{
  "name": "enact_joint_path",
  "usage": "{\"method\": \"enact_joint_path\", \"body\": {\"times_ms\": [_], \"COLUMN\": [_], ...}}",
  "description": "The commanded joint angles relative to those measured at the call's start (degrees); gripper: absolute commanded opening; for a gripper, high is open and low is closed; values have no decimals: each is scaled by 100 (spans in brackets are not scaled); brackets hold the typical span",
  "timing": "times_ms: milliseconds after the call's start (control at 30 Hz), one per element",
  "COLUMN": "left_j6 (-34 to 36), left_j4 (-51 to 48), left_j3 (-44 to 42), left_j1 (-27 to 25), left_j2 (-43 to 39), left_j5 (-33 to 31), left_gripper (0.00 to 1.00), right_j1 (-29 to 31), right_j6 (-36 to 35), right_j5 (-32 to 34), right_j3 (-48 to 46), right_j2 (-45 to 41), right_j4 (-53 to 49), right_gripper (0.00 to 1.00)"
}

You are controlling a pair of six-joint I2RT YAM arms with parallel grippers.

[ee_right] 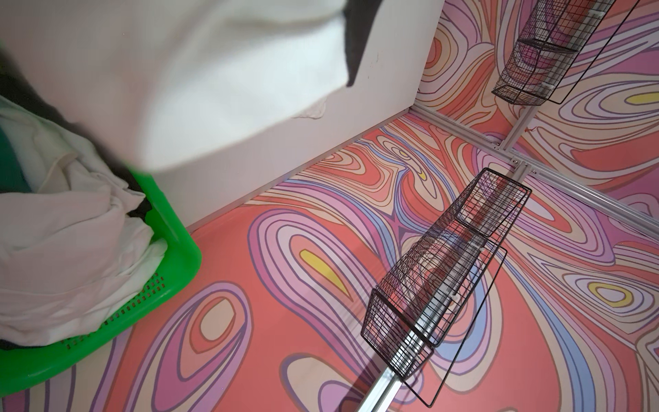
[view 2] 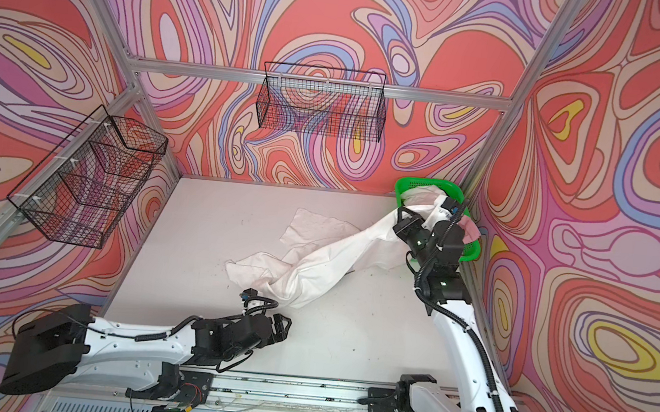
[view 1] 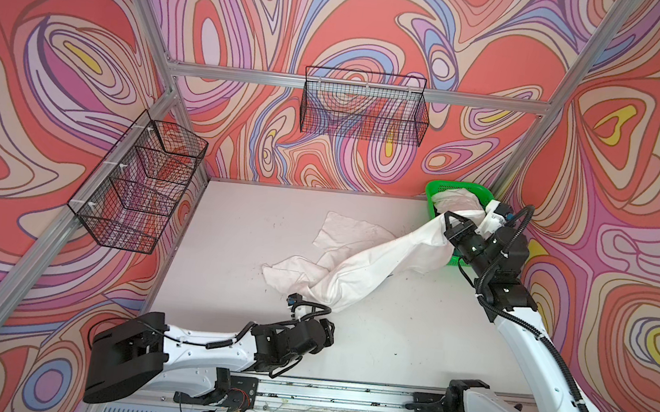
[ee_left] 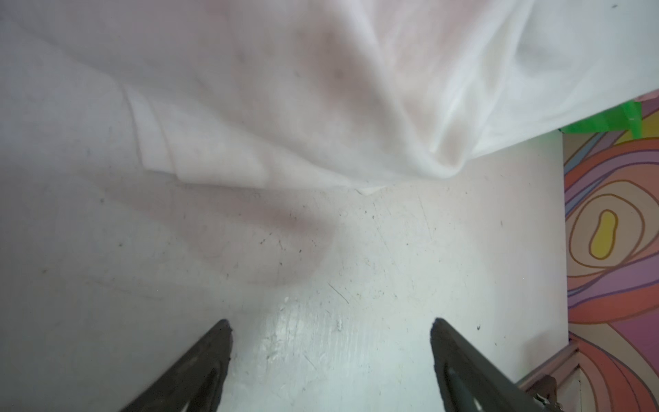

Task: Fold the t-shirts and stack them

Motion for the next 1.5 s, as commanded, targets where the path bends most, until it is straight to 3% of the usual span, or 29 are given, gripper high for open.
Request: {"method": "enact_joint_path", "body": {"times_ms": [0, 200, 467, 667, 1000, 1300, 1467], "left_j6": [152, 1511, 3354, 3960, 4580, 4945, 5198], "left_j4": [175, 282, -1544, -1984, -2653, -2535, -2427], "left_j3": [710, 1625, 3011, 3518, 3868, 3633, 3408], "left_j1": [9, 145, 206, 154, 124, 406, 743], "left_j2": [493, 1710, 2640, 3326, 3989, 4166, 3886], "left_j5": [-588, -208, -76, -74, -1201, -1454, -1442], "left_gripper": [87, 86, 81, 80, 76, 50, 25], "right_j1": [-32, -36, -32, -33, -36, -33, -33], "right_j6": [97, 136, 56, 49, 62, 115, 114], "right_j5": [-114, -264, -264, -299, -368, -441, -419], "right_j3": [128, 185, 295, 345, 453, 522, 552], "right_j2": [0, 40, -32, -32, -59, -81, -106], "right_j4": [143, 190, 113, 134, 62, 48, 10], "right_gripper": [0, 0, 0, 0, 0, 0, 0]}}
